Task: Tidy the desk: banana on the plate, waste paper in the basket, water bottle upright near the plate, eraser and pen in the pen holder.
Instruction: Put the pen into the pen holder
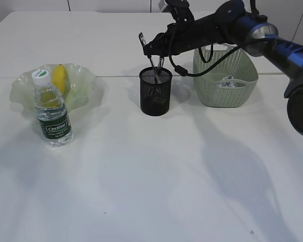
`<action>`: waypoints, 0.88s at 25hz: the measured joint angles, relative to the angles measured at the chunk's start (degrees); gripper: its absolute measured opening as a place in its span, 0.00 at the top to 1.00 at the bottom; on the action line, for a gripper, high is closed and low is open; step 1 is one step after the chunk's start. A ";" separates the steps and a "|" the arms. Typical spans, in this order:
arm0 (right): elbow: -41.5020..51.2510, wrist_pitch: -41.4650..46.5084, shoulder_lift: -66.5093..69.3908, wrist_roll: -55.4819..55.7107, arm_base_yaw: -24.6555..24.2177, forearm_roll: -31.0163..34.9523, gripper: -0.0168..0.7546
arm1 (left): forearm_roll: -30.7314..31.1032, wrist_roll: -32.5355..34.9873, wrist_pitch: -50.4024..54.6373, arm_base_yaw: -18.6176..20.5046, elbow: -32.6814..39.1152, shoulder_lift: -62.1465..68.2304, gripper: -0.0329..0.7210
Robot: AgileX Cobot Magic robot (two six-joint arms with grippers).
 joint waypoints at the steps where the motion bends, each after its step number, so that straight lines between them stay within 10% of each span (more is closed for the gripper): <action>1: 0.51 -0.57 0.00 0.00 0.00 0.11 0.92 | 0.00 0.00 -0.11 0.00 0.00 0.00 0.67; 22: 3.42 -3.23 0.00 -4.29 2.06 1.79 0.92 | -0.09 0.00 -2.80 0.00 0.00 0.00 0.67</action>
